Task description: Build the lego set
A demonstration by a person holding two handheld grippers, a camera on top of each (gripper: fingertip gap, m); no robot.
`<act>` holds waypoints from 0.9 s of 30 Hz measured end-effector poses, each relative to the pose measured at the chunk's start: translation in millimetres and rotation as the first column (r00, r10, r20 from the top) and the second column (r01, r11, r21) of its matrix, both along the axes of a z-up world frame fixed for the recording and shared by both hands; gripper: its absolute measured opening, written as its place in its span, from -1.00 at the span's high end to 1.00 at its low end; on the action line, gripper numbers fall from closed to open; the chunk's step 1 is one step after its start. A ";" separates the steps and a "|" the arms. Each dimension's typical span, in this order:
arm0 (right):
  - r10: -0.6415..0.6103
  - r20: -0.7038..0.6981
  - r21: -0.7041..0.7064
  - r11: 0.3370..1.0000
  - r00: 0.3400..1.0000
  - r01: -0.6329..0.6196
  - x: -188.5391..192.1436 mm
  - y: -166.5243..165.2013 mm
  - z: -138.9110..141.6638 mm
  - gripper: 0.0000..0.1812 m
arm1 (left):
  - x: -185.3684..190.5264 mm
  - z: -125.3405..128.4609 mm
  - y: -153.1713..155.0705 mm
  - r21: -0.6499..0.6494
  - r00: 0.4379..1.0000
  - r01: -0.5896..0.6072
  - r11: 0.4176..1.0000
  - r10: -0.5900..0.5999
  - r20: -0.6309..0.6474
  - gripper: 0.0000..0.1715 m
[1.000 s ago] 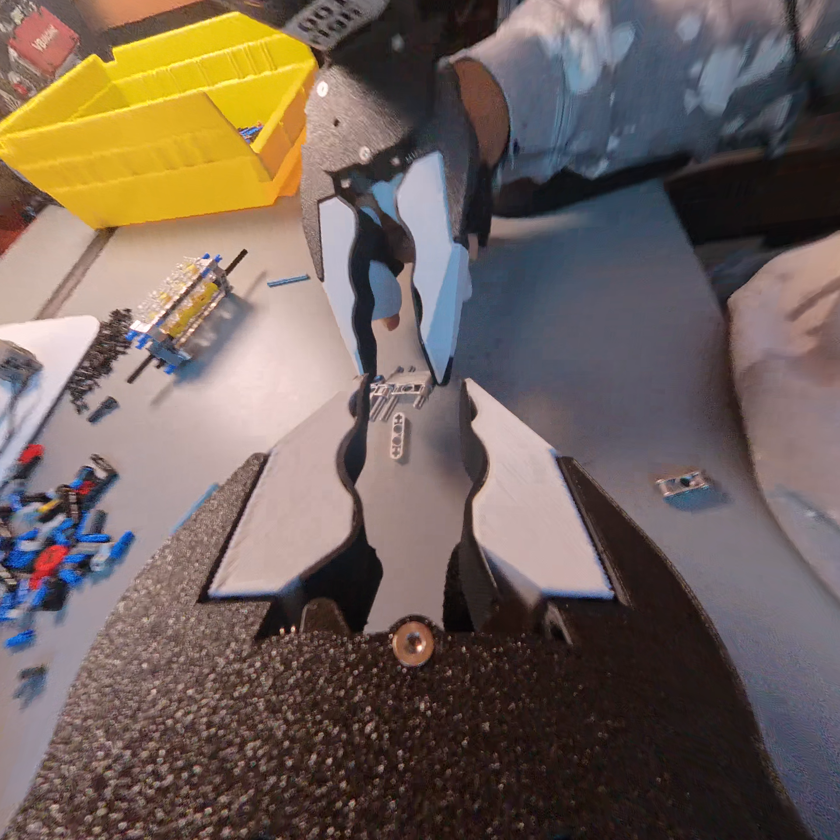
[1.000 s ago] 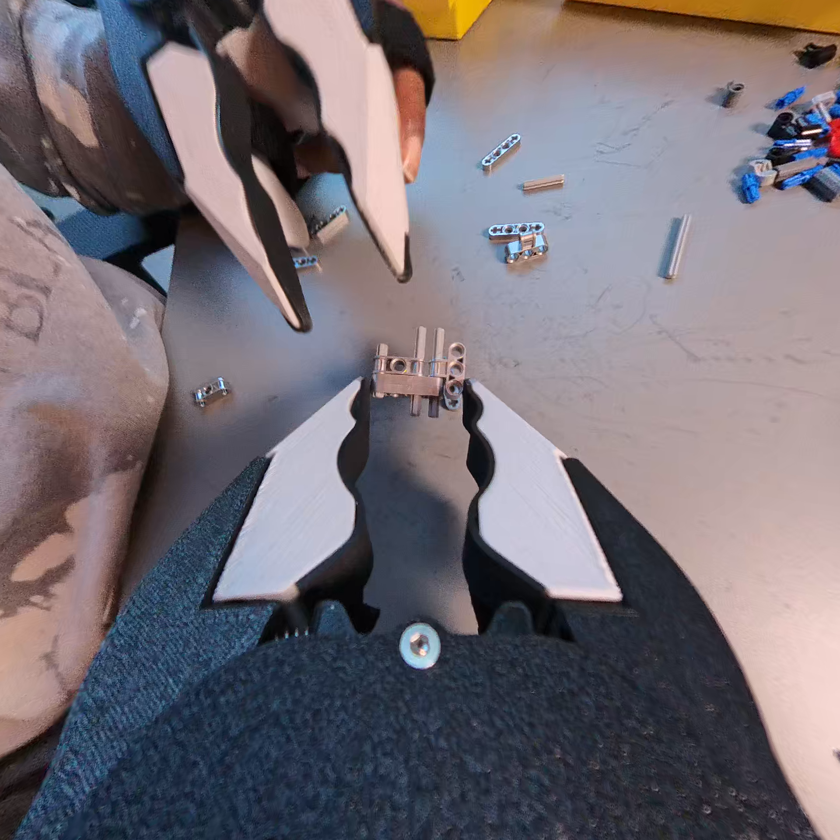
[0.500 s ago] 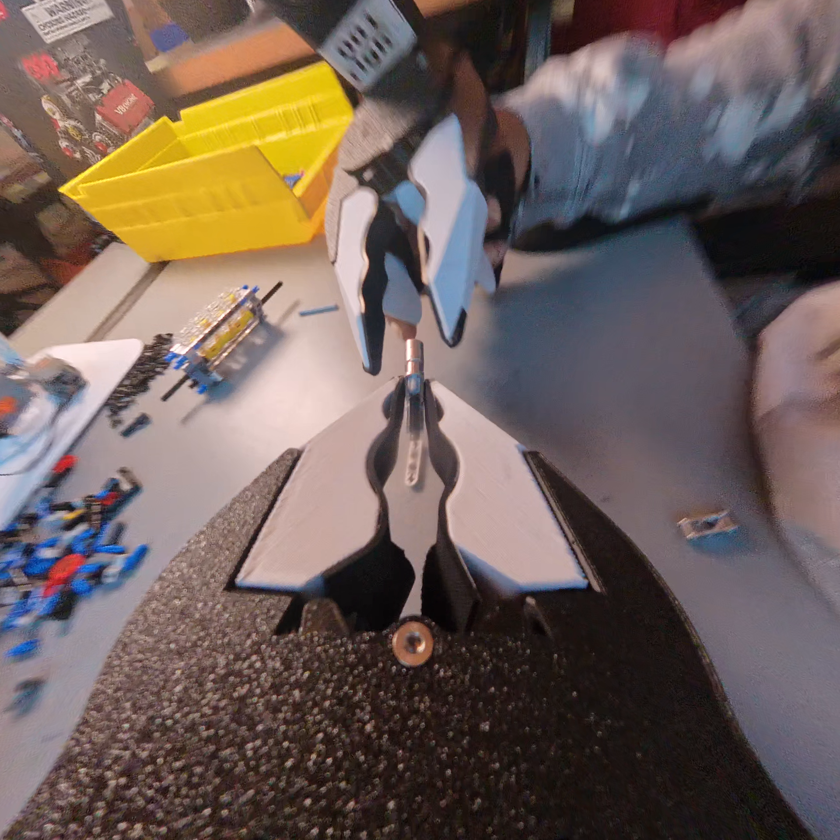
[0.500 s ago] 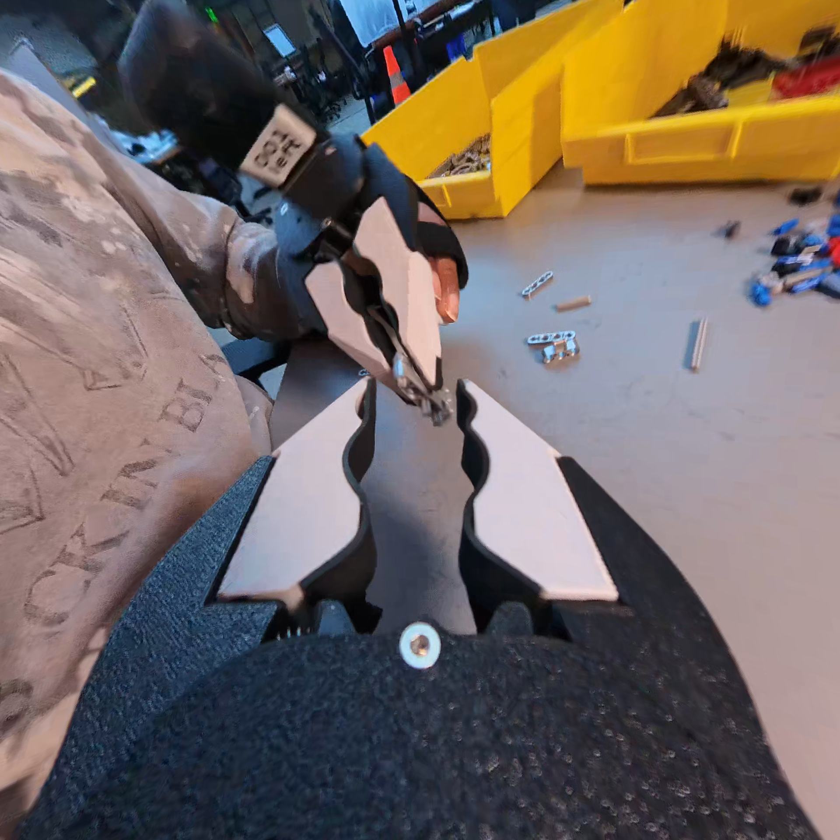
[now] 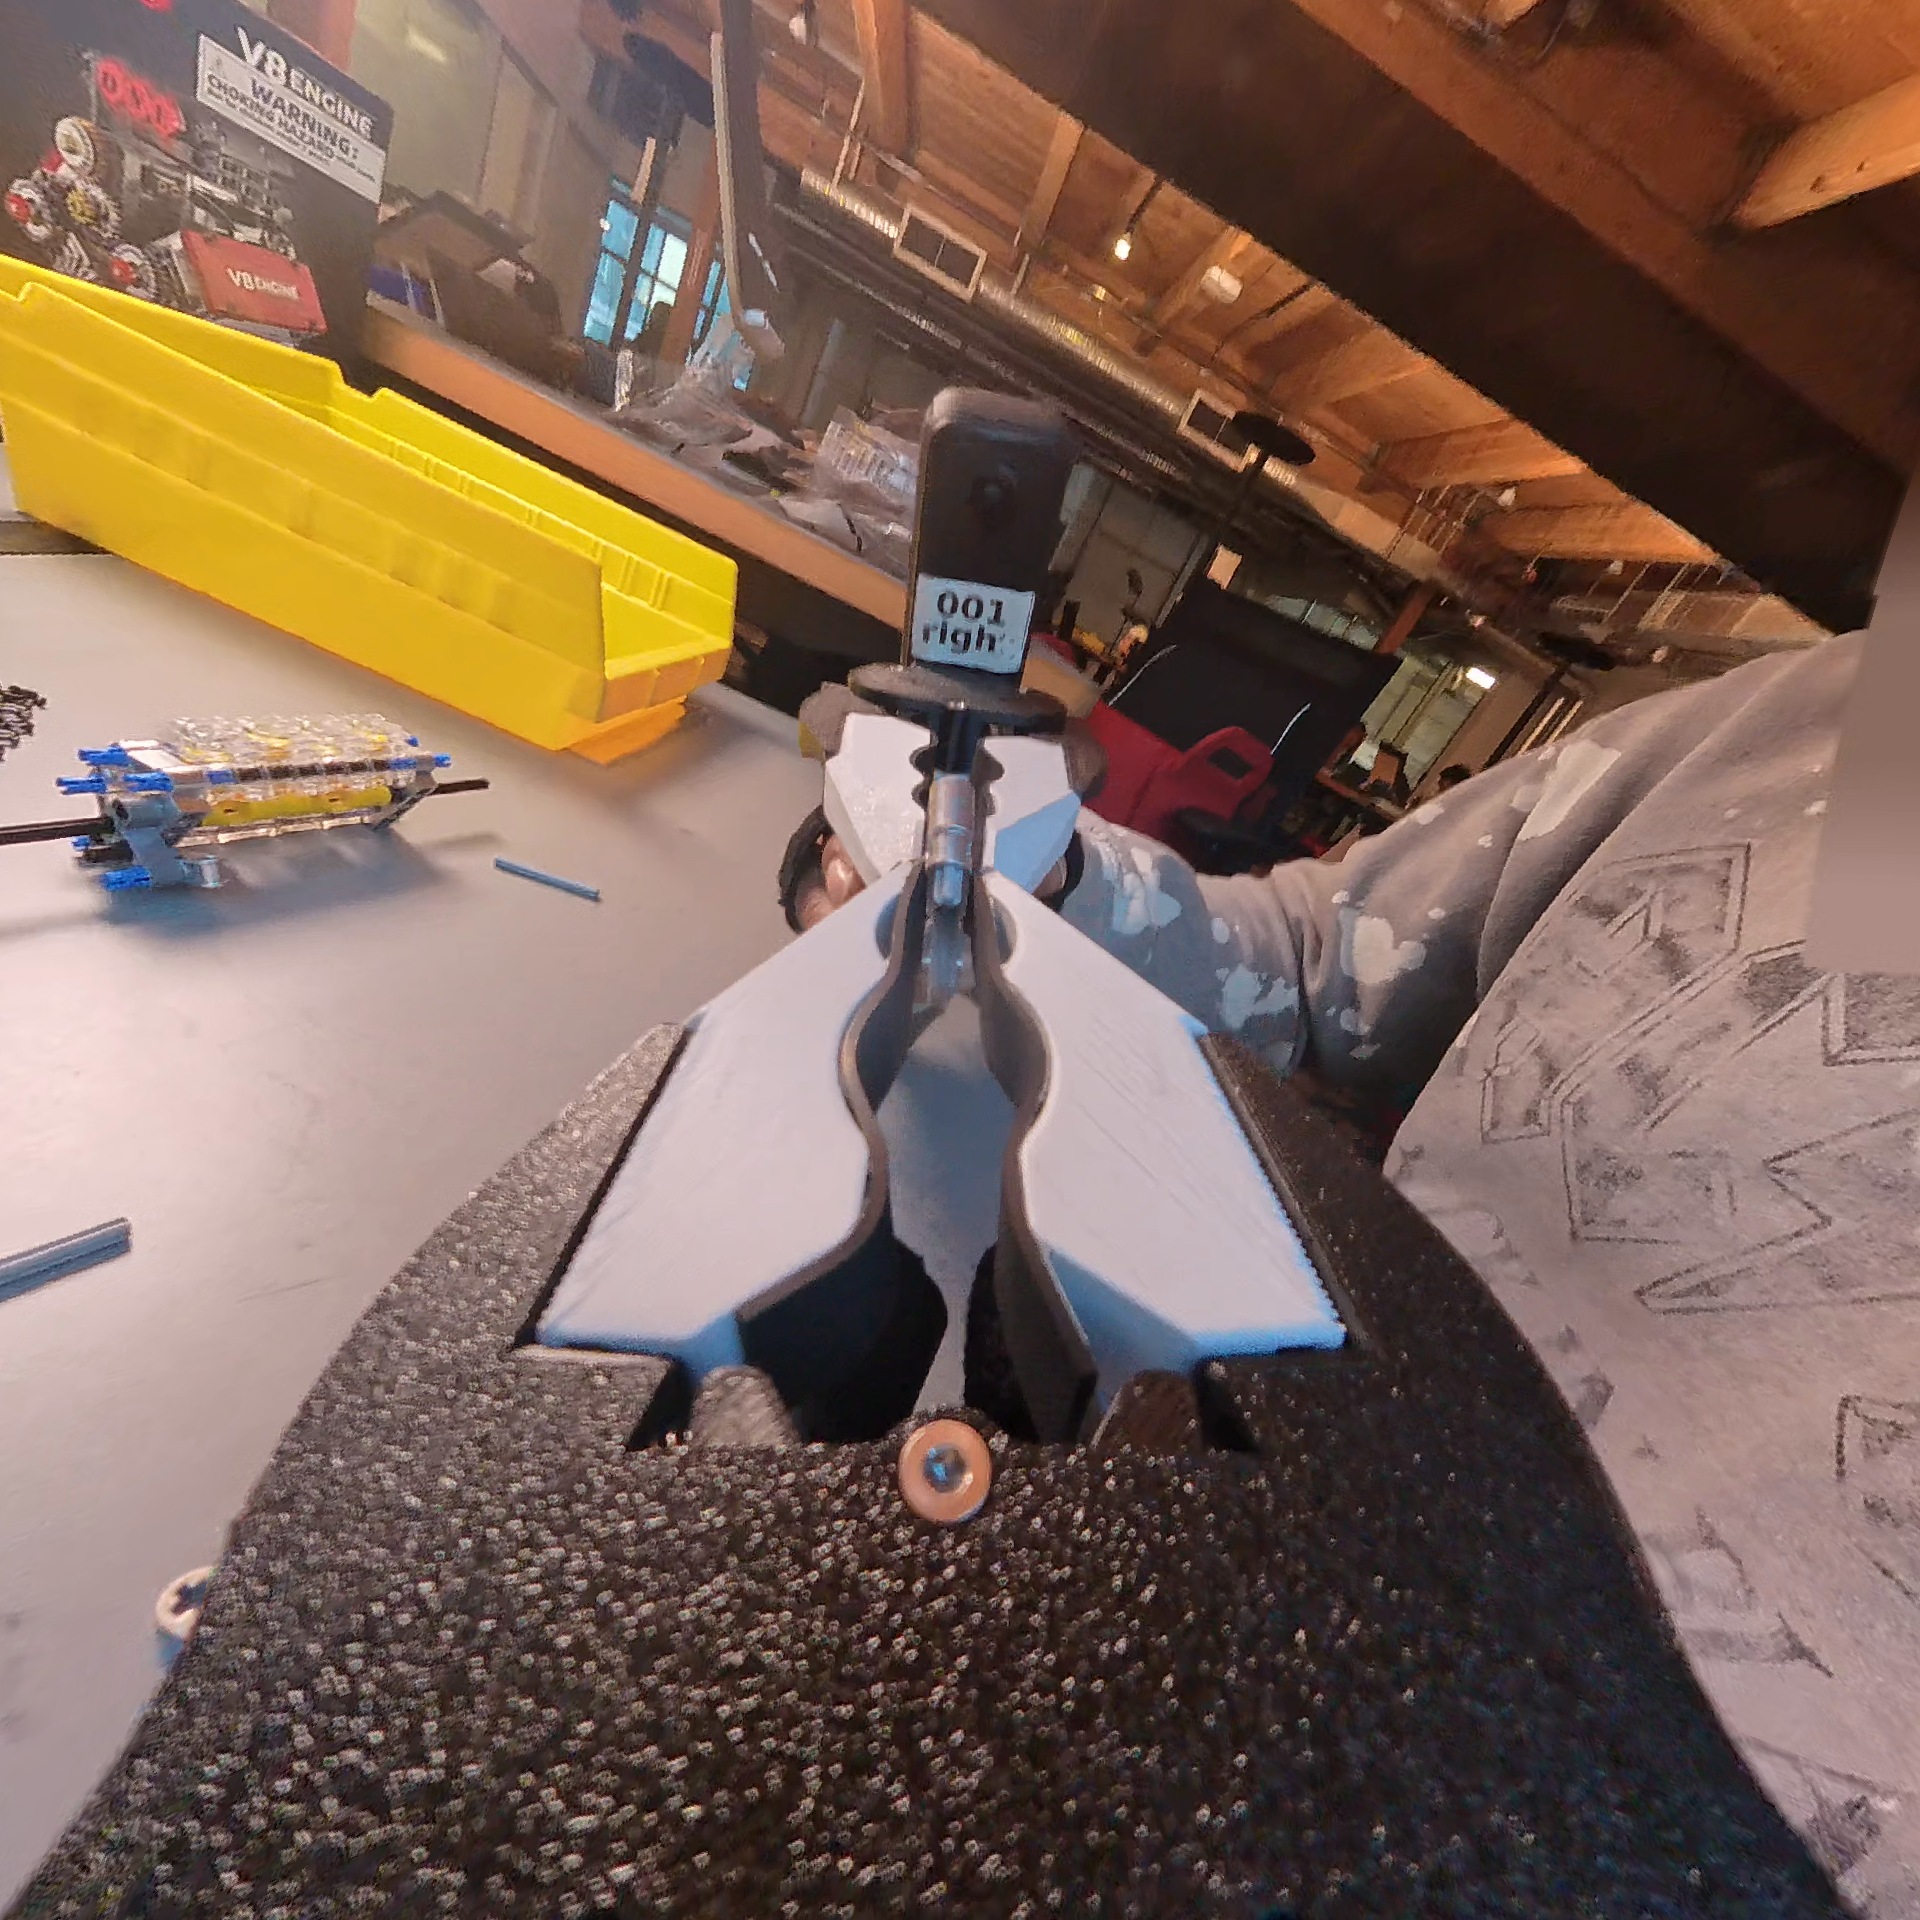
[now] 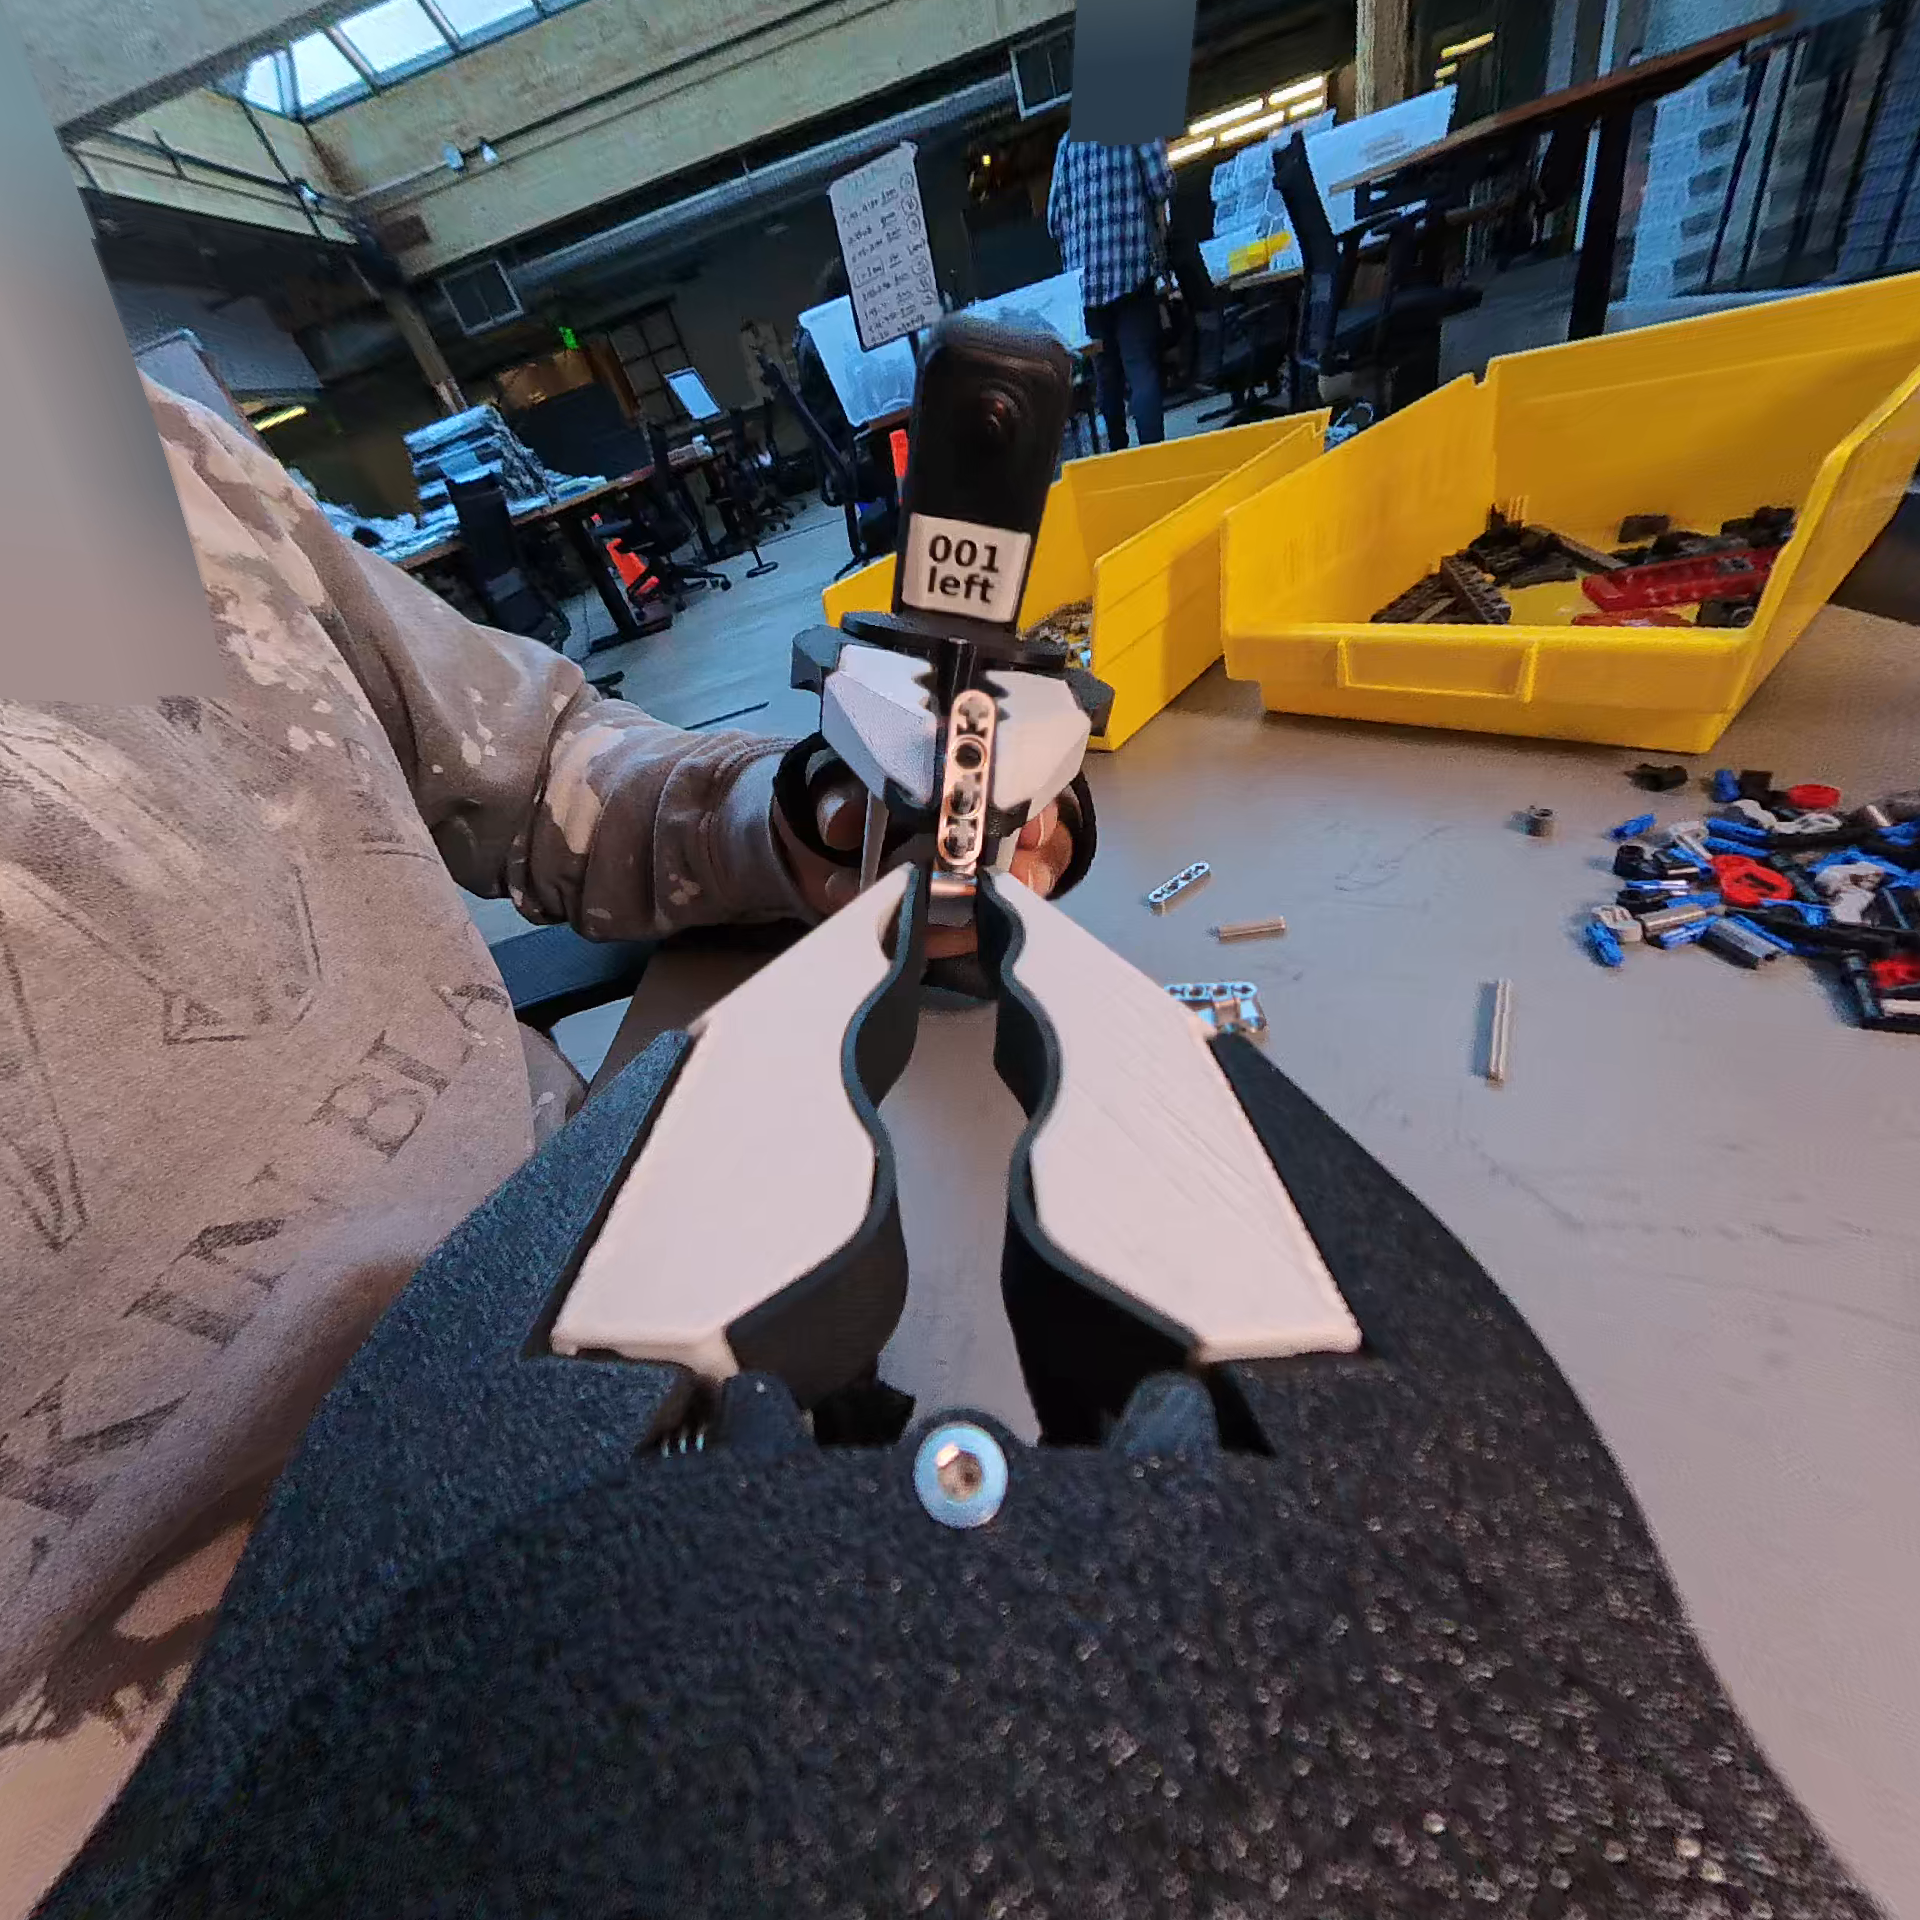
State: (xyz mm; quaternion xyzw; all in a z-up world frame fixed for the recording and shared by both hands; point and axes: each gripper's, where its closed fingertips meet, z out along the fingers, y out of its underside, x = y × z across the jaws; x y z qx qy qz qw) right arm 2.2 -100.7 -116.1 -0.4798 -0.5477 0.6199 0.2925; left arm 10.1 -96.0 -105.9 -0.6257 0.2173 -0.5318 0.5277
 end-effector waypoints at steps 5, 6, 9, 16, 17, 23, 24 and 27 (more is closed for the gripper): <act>0.054 0.230 0.069 0.995 0.972 -0.072 9.5 5.8 -34.4 0.94 | -0.5 -42.9 -0.4 -0.060 0.947 0.045 0.997 -0.062 -0.316 0.93; 0.046 0.291 0.113 0.990 0.956 -0.082 11.3 9.3 -45.5 0.94 | -3.3 -55.1 0.9 -0.066 0.914 0.042 0.997 -0.065 -0.401 0.91; 0.043 0.418 0.186 0.974 0.907 -0.131 14.0 15.1 -71.0 0.94 | -8.1 -79.9 3.4 -0.090 0.825 0.037 0.995 -0.082 -0.560 0.92; 0.050 0.509 0.214 0.960 0.859 -0.183 15.6 11.9 -93.9 0.94 | -3.8 -108.8 -1.0 -0.128 0.725 0.058 0.990 -0.130 -0.676 0.92; 0.044 0.511 0.222 0.958 0.859 -0.181 15.8 12.5 -94.2 0.94 | -3.7 -110.7 -0.9 -0.129 0.716 0.056 0.990 -0.130 -0.686 0.92; 0.020 0.532 0.275 0.941 0.846 -0.195 17.5 12.7 -99.4 0.94 | -5.3 -111.2 -1.0 -0.111 0.704 0.046 0.993 -0.111 -0.701 0.89; 0.019 0.536 0.279 0.939 0.844 -0.199 17.7 12.5 -100.4 0.94 | -5.8 -110.3 -0.8 -0.106 0.707 0.043 0.993 -0.105 -0.699 0.88; 0.014 0.543 0.290 0.935 0.839 -0.203 17.7 12.4 -101.9 0.94 | -4.6 -107.8 0.0 -0.093 0.715 0.041 0.995 -0.094 -0.693 0.89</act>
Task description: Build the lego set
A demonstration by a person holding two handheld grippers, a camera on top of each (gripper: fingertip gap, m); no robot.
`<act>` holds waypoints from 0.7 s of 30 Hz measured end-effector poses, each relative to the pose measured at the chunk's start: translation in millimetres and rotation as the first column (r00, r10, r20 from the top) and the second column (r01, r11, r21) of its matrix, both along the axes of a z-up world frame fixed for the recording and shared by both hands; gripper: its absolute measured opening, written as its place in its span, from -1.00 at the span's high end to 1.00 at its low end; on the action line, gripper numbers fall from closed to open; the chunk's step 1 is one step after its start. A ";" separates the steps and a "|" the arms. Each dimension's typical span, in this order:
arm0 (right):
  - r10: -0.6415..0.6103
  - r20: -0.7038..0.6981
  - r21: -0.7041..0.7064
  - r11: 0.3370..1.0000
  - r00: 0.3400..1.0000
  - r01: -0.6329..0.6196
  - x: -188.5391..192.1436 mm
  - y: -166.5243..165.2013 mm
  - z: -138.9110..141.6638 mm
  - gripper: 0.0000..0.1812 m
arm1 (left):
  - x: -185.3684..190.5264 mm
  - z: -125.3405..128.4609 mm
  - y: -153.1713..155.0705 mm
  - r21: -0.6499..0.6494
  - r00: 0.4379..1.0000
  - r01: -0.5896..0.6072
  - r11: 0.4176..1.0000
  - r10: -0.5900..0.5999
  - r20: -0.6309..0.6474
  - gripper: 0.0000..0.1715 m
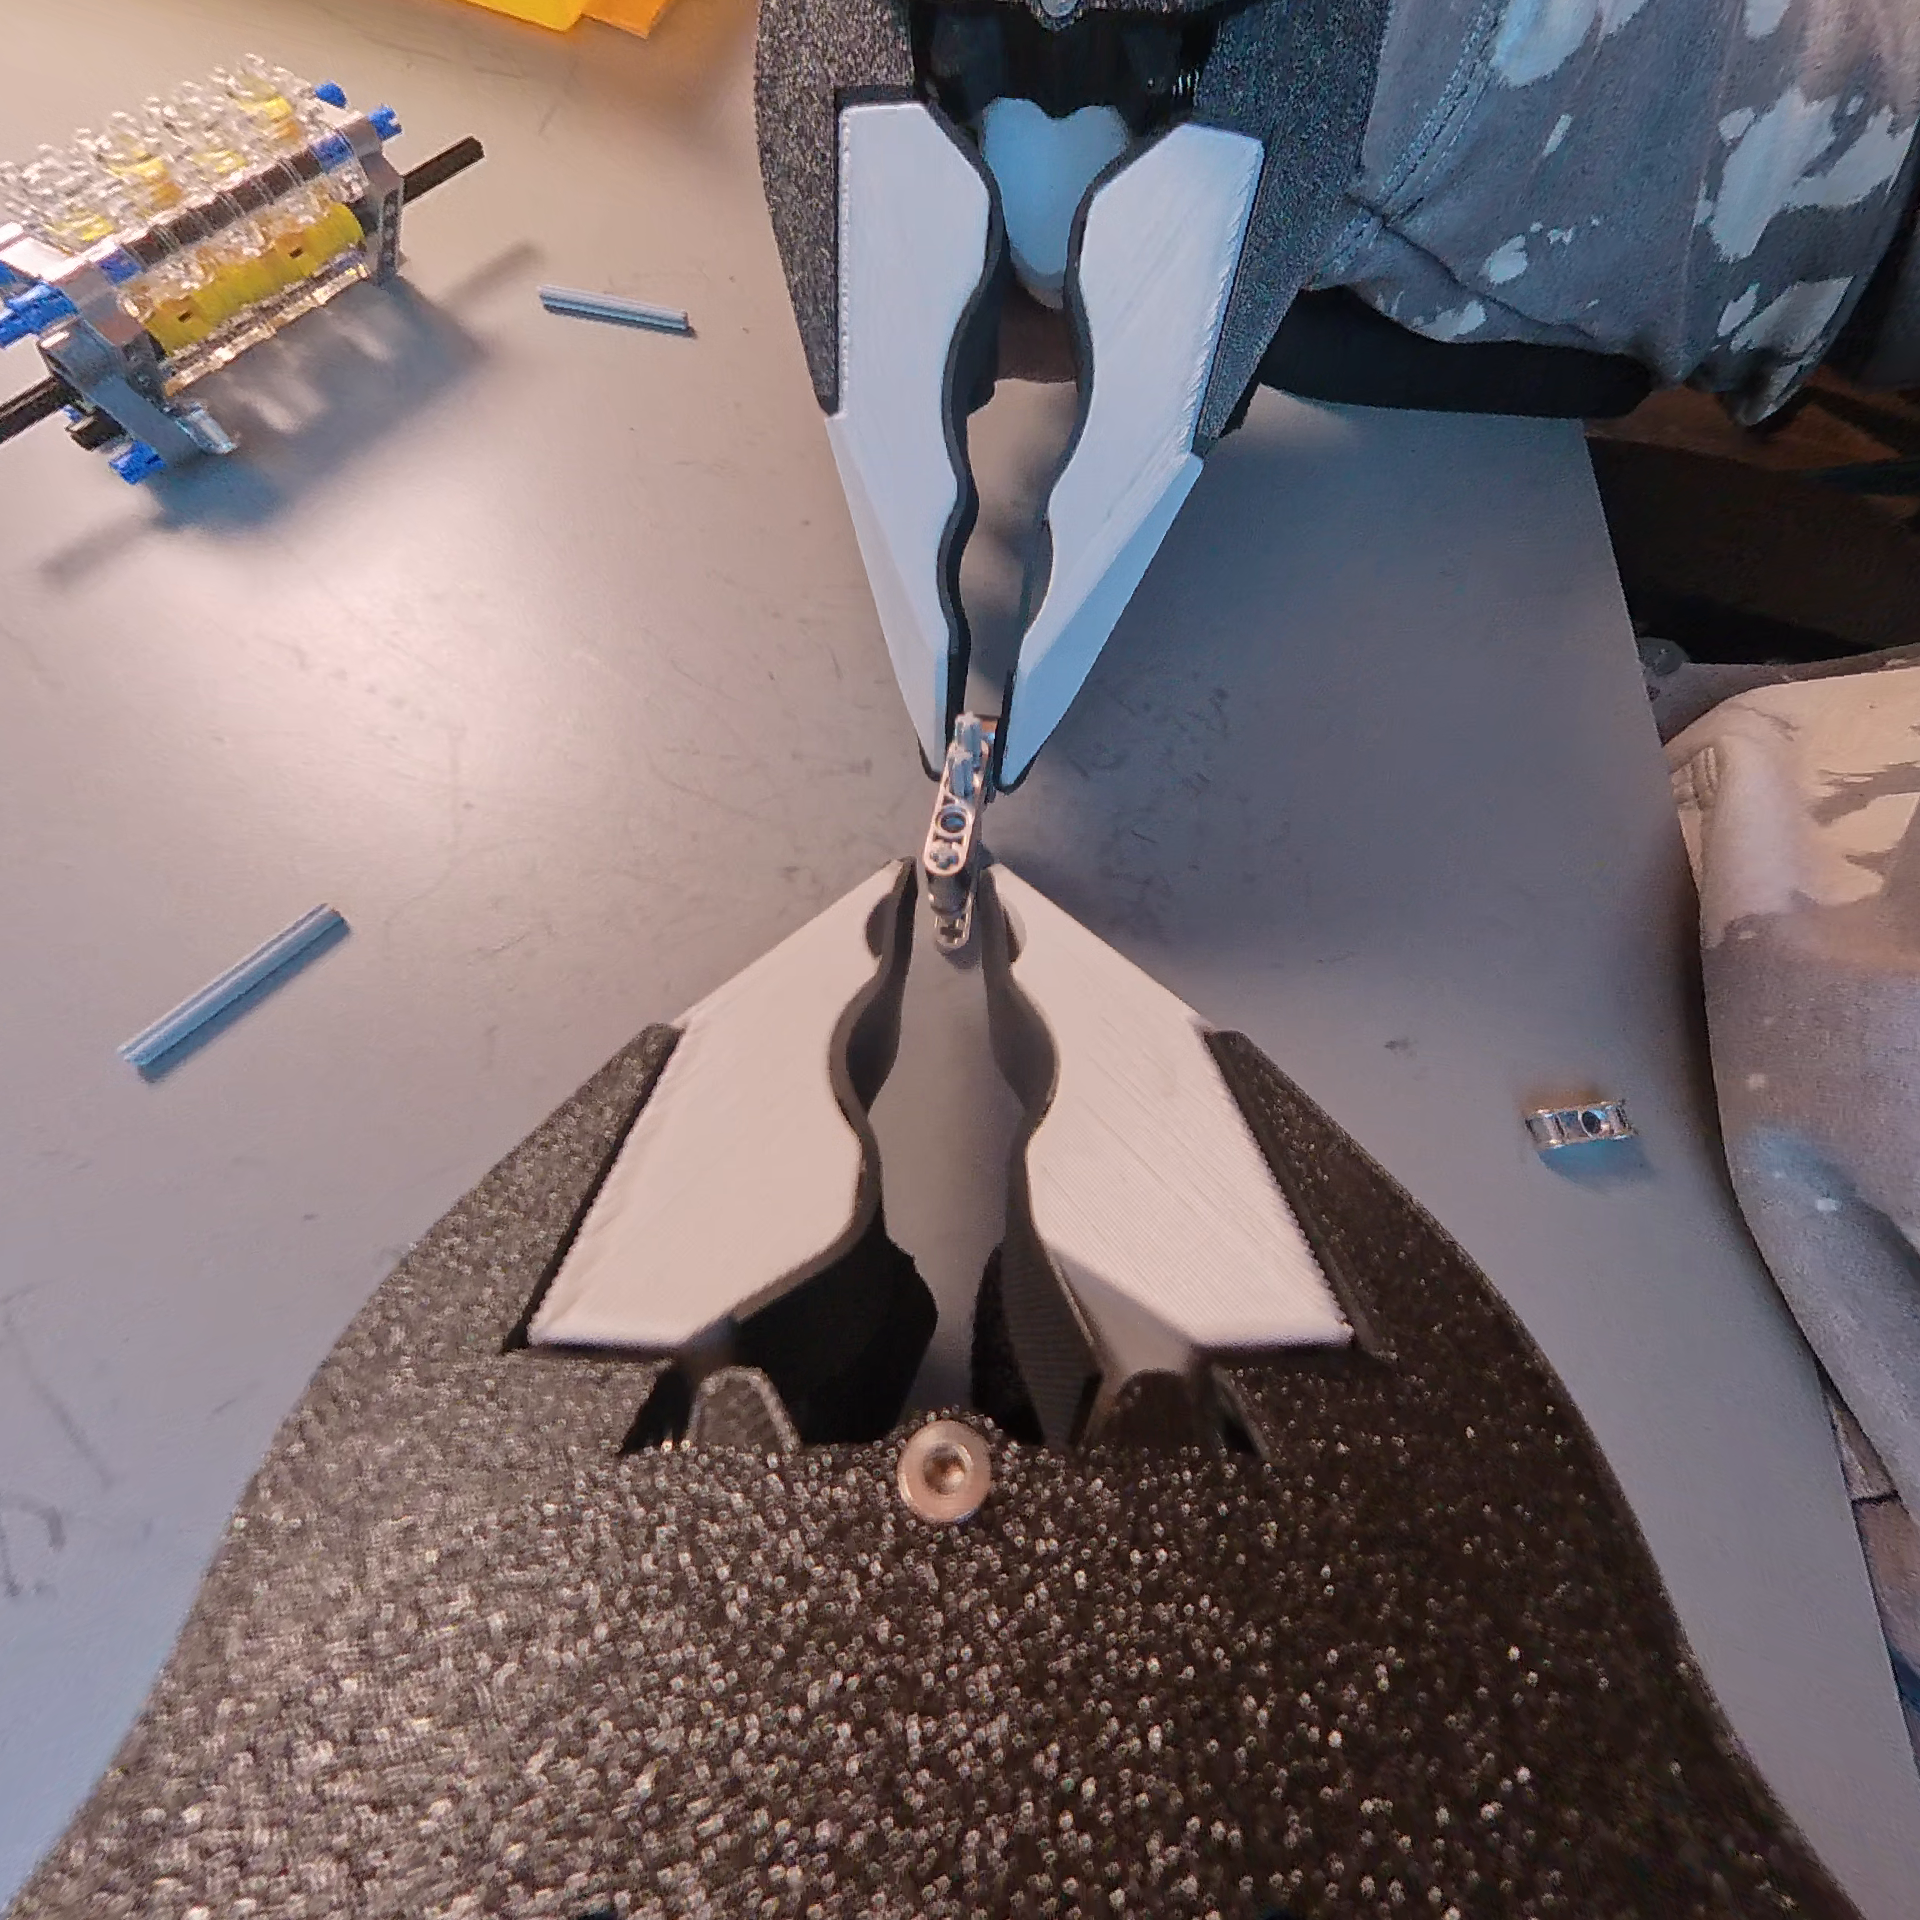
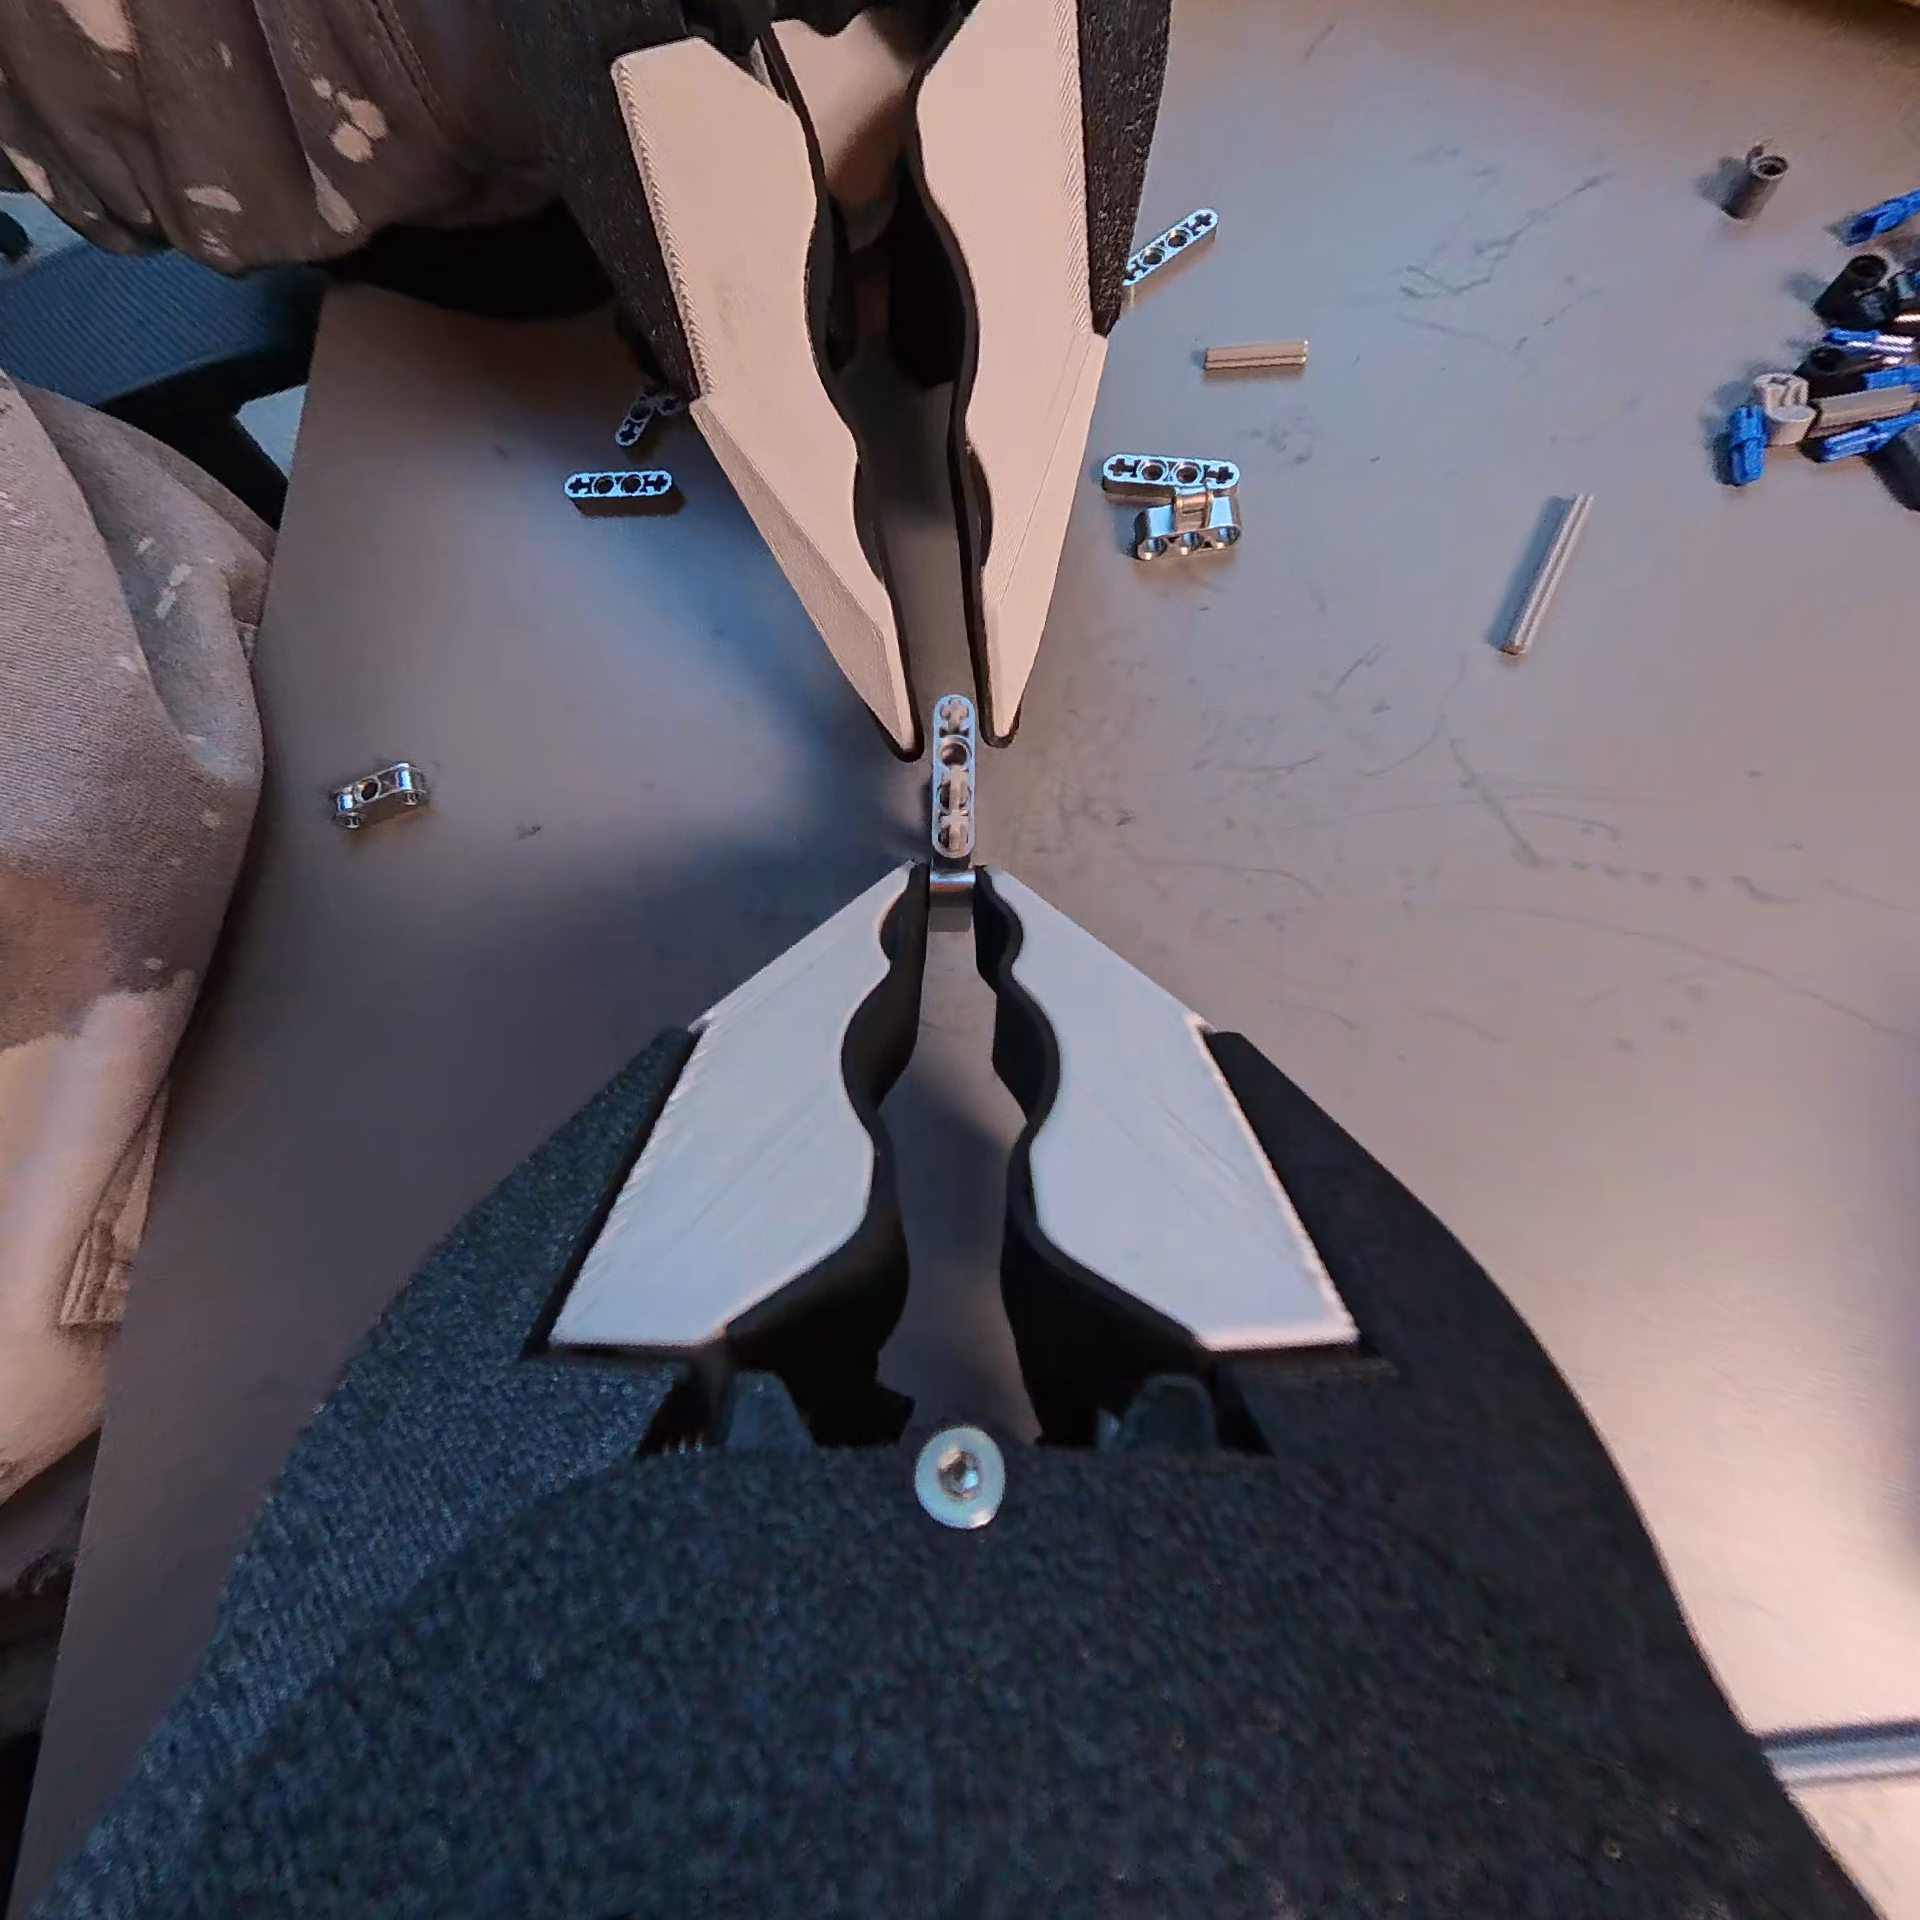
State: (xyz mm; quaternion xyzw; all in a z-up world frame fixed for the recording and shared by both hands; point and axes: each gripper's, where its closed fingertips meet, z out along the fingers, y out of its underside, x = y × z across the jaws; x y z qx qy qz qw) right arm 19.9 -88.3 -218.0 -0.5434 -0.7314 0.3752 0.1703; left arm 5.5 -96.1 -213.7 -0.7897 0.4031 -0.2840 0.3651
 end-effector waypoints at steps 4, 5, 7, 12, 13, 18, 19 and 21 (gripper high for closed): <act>0.000 -0.002 0.009 1.000 1.000 0.000 -0.9 0.3 -0.2 0.94 | 1.7 -1.2 1.0 0.014 1.000 -0.001 1.000 0.001 -0.017 0.92; 0.000 -0.003 0.010 1.000 1.000 0.001 -0.9 0.5 -0.2 0.94 | 1.7 -1.1 1.3 0.013 1.000 -0.004 1.000 0.004 -0.015 0.92; -0.003 -0.008 0.013 1.000 1.000 0.003 -1.1 1.2 -0.1 0.94 | 1.5 -1.8 1.1 0.006 1.000 -0.005 1.000 0.005 -0.012 0.92; -0.004 -0.014 0.023 1.000 1.000 0.005 -1.8 1.8 -0.4 0.94 | 1.1 -3.6 0.9 0.000 1.000 -0.007 1.000 0.007 -0.018 0.92; -0.004 -0.017 0.025 1.000 1.000 0.005 -2.2 1.8 -0.7 0.94 | 1.2 -4.0 0.6 -0.003 1.000 -0.006 1.000 0.006 -0.018 0.92; -0.008 -0.025 0.022 1.000 1.000 0.008 -2.5 2.0 -0.6 0.93 | 1.1 -3.8 0.5 -0.014 1.000 -0.012 1.000 0.011 -0.011 0.93; -0.008 -0.026 0.022 1.000 1.000 0.009 -2.6 1.9 -0.6 0.93 | 1.0 -3.8 0.5 -0.016 1.000 -0.012 1.000 0.012 -0.010 0.93; -0.010 -0.030 0.023 1.000 1.000 0.010 -2.7 1.8 -0.6 0.93 | 0.9 -4.0 0.6 -0.021 1.000 -0.014 1.000 0.014 -0.007 0.92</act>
